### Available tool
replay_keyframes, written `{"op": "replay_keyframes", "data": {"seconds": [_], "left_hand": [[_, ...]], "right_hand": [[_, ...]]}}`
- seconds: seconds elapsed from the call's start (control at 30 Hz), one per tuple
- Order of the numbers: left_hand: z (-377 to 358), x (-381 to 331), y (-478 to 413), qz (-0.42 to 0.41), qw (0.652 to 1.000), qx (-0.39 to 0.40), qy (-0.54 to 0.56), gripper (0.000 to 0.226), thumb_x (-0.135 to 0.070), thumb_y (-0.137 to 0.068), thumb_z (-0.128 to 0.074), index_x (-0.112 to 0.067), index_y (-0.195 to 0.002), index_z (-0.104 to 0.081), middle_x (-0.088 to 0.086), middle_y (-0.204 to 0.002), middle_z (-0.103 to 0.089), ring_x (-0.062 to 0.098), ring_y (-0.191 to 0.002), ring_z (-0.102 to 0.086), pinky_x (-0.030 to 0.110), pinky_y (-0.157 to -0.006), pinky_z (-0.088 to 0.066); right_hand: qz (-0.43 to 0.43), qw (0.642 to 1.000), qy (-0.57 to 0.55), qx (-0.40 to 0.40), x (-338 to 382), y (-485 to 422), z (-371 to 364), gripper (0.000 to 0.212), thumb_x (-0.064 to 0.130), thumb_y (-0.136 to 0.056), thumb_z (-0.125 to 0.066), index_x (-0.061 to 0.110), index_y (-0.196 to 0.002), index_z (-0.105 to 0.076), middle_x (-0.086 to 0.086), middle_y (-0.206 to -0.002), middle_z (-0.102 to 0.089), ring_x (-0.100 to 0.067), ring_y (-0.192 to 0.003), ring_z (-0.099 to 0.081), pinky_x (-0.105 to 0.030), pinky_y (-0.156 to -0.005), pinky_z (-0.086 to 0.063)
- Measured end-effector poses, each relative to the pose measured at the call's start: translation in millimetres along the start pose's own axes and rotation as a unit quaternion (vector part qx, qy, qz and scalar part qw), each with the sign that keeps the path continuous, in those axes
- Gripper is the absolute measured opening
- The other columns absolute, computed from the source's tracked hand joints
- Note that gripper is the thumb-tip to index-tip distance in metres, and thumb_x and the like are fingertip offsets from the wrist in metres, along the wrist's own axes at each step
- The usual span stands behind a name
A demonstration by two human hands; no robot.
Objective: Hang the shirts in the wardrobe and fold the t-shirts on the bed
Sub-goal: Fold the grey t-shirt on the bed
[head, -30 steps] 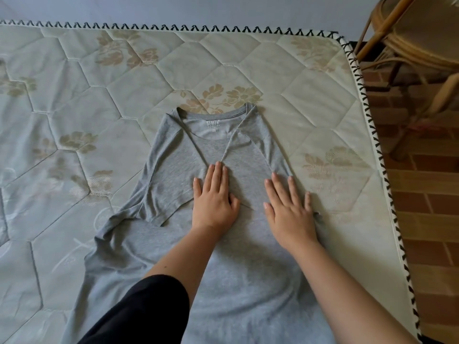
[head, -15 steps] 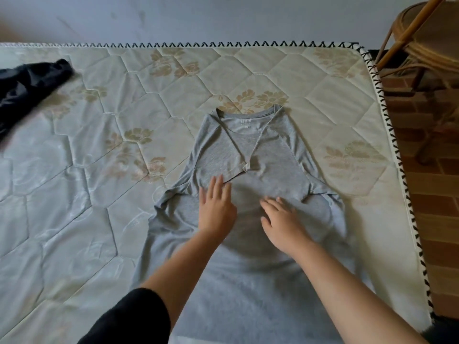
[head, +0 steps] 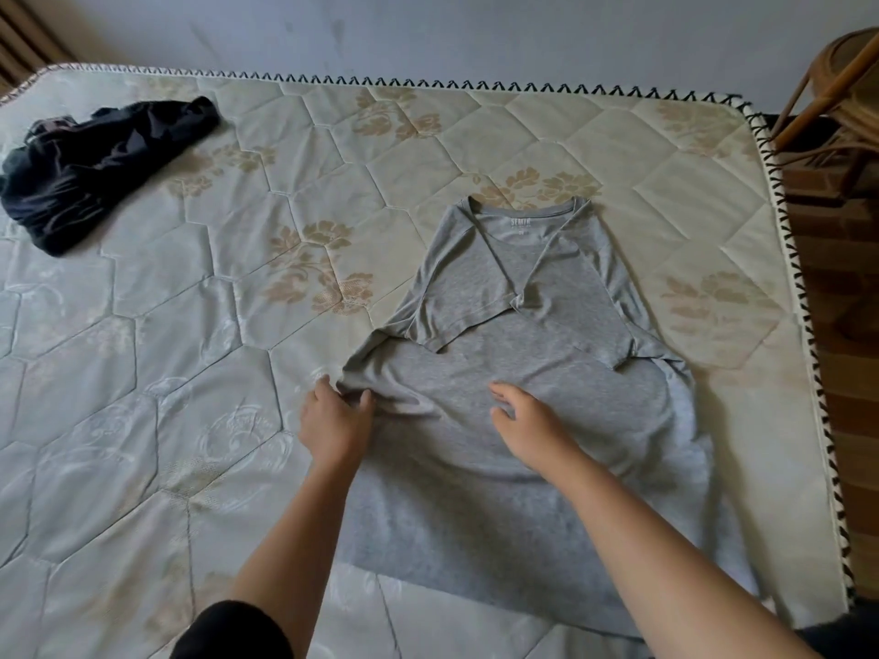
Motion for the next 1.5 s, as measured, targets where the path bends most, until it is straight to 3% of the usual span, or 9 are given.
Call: {"op": "replay_keyframes", "data": {"seconds": [0.2, 0.3, 0.43, 0.57, 0.7, 0.9, 1.13, 1.37, 1.5], "left_hand": [[13.2, -41.0, -6.6, -0.062, 0.99, 0.11, 0.067, 0.021, -0.008, -0.081, -0.061, -0.009, -0.101, -0.059, 0.005, -0.079, -0.058, 0.024, -0.08, -0.056, 0.032, -0.067, -0.042], [13.6, -111.4, 45.7, -0.239, 0.958, 0.146, 0.064, 0.041, -0.003, -0.08, -0.059, -0.021, -0.117, -0.063, 0.003, -0.085, -0.066, 0.019, -0.076, -0.06, 0.029, -0.066, -0.045], [-60.2, -157.9, 135.4, -0.406, 0.864, 0.282, -0.093, 0.05, -0.006, -0.087, -0.049, -0.026, -0.132, -0.053, 0.006, -0.117, -0.066, 0.024, -0.107, -0.059, 0.029, -0.086, -0.043], [-95.8, -151.7, 152.9, -0.385, 0.865, 0.306, -0.102, 0.03, -0.011, -0.085, -0.054, -0.008, -0.114, -0.058, 0.014, -0.104, -0.064, 0.031, -0.098, -0.059, 0.027, -0.07, -0.037], [-99.8, -125.2, 144.9, -0.341, 0.888, 0.269, -0.15, 0.04, -0.044, -0.089, -0.052, -0.012, -0.114, -0.05, 0.009, -0.111, -0.06, 0.027, -0.101, -0.058, 0.034, -0.082, -0.047], [-88.2, -91.1, 147.5, -0.365, 0.83, 0.253, -0.338, 0.034, -0.031, -0.087, -0.054, -0.01, -0.112, -0.046, 0.008, -0.114, -0.059, 0.029, -0.104, -0.057, 0.034, -0.08, -0.041], [-81.9, -101.2, 184.5, -0.368, 0.875, 0.28, -0.142, 0.02, -0.013, -0.091, -0.046, -0.002, -0.107, -0.052, 0.016, -0.097, -0.064, 0.029, -0.081, -0.057, 0.027, -0.061, -0.033], [-97.6, -87.0, 198.0, -0.373, 0.835, 0.28, -0.292, 0.034, -0.03, -0.092, -0.047, -0.01, -0.119, -0.049, 0.011, -0.114, -0.061, 0.029, -0.104, -0.057, 0.034, -0.08, -0.043], [-87.2, -69.3, 189.2, -0.409, 0.768, 0.208, -0.448, 0.053, -0.045, -0.089, -0.053, -0.014, -0.131, -0.044, 0.011, -0.133, -0.046, 0.031, -0.126, -0.038, 0.043, -0.104, -0.027]], "right_hand": [[-0.042, 0.996, -0.07, -0.048, -12.5, -1.1, 4.3, 0.038, 0.012, -0.098, -0.043, 0.01, -0.136, -0.046, -0.008, -0.136, -0.052, -0.019, -0.124, -0.05, -0.023, -0.096, -0.036], [-0.067, 0.977, -0.161, -0.126, -16.0, -1.6, 18.1, 0.032, 0.009, -0.098, -0.044, 0.002, -0.127, -0.052, -0.016, -0.128, -0.056, -0.029, -0.118, -0.053, -0.03, -0.097, -0.039], [-0.13, 0.934, -0.275, -0.185, -31.6, 10.0, 34.3, 0.036, 0.02, -0.101, -0.038, -0.001, -0.127, -0.05, -0.019, -0.128, -0.054, -0.028, -0.113, -0.051, -0.029, -0.089, -0.038], [-0.177, 0.924, -0.308, -0.142, -49.8, 22.7, 34.5, 0.043, 0.033, -0.101, -0.038, 0.004, -0.13, -0.047, -0.011, -0.12, -0.055, -0.027, -0.114, -0.051, -0.03, -0.092, -0.038], [-0.206, 0.919, -0.316, -0.118, -63.0, 28.2, 28.3, 0.029, 0.03, -0.096, -0.048, 0.004, -0.109, -0.051, -0.012, -0.098, -0.056, -0.031, -0.099, -0.057, -0.042, -0.093, -0.047], [-0.22, 0.925, -0.304, -0.065, -61.2, 38.7, 4.6, 0.019, 0.03, -0.093, -0.051, 0.013, -0.101, -0.051, -0.013, -0.106, -0.063, -0.026, -0.088, -0.064, -0.037, -0.071, -0.049], [-0.215, 0.924, -0.306, -0.077, -61.9, 54.5, -0.8, 0.05, 0.036, -0.093, -0.056, 0.003, -0.129, -0.043, -0.009, -0.116, -0.048, -0.028, -0.114, -0.047, -0.027, -0.082, -0.033], [-0.232, 0.941, -0.228, -0.097, -82.8, 70.5, -4.5, 0.02, 0.013, -0.089, -0.054, 0.011, -0.073, -0.043, -0.006, -0.076, -0.048, -0.016, -0.066, -0.044, -0.027, -0.057, -0.035], [-0.226, 0.937, -0.257, -0.067, -80.9, 79.8, -14.1, 0.015, 0.022, -0.091, -0.056, 0.013, -0.086, -0.045, -0.004, -0.089, -0.052, -0.018, -0.079, -0.05, -0.032, -0.067, -0.045]]}}
Point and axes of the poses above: each hand's wrist, its own y-axis away from the middle knuckle, its own z-axis out of the back of the hand, x = y × z, the point moved 8 cm from there along -y, towards the middle knuckle
